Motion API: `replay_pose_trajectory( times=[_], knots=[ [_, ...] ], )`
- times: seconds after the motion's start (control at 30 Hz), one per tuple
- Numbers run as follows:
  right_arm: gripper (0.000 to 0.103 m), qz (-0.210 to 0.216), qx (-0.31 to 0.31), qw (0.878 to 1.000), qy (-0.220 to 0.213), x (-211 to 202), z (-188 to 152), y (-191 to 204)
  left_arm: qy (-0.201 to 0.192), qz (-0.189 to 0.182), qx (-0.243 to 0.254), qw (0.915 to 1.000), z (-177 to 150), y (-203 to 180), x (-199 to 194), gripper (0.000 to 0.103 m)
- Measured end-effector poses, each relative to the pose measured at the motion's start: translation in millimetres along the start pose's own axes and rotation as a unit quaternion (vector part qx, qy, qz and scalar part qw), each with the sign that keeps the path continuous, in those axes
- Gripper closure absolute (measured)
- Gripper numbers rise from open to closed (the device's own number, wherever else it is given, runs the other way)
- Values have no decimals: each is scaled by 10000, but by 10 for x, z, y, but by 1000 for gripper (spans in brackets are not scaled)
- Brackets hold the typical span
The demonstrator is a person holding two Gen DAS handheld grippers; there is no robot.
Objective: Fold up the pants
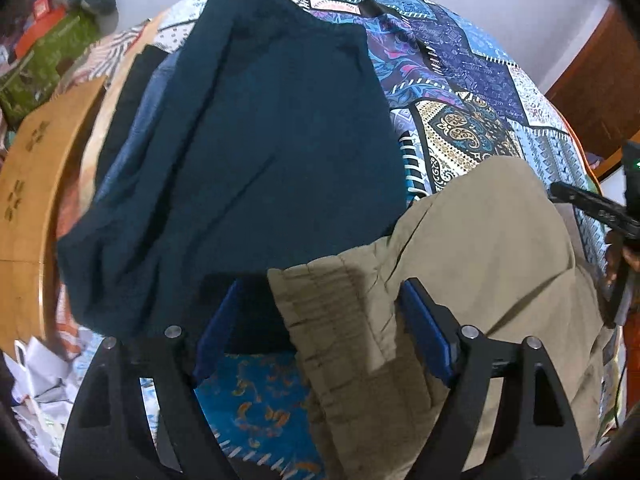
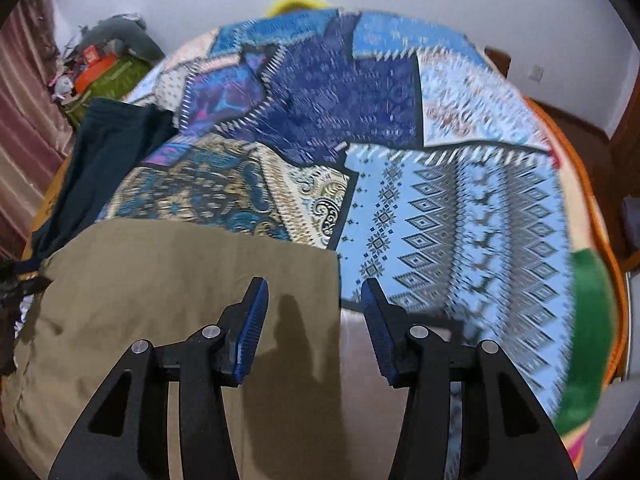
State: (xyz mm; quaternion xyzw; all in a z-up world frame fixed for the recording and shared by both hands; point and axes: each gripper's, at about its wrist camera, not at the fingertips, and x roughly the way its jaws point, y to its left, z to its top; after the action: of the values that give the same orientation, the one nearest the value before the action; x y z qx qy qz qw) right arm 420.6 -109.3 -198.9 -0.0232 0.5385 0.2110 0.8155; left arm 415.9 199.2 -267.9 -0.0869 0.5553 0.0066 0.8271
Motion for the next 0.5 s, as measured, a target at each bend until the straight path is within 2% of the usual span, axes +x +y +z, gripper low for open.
replay_pose_trajectory(
  times=[0.13,0.2,0.23,0.27,0.33,0.37,0.5],
  knots=[
    [58,178,150,9995,193,252,40,-2,-7,-194,-87,9998,-8,41,42,21],
    [59,221,175,9996,42,288,37,25,-44,-282,-83,9996,-19,50,46,25],
    [59,238,175,9996,21,291,42,32,-55,-372,-85,9993,-25,47,47,31],
    [66,279,168,9995,22,296,48,32,-54,-465,-99,9989,-26,42,46,37],
    [76,252,135,9996,20,301,47,45,-113,-420,-122,9990,-36,27,28,41],
    [89,116,107,9999,21,297,35,50,-140,-391,-104,9991,-38,16,21,42],
    [91,12,20,9999,-113,230,46,63,-277,-139,7,9995,-40,-33,-67,49]
  ],
)
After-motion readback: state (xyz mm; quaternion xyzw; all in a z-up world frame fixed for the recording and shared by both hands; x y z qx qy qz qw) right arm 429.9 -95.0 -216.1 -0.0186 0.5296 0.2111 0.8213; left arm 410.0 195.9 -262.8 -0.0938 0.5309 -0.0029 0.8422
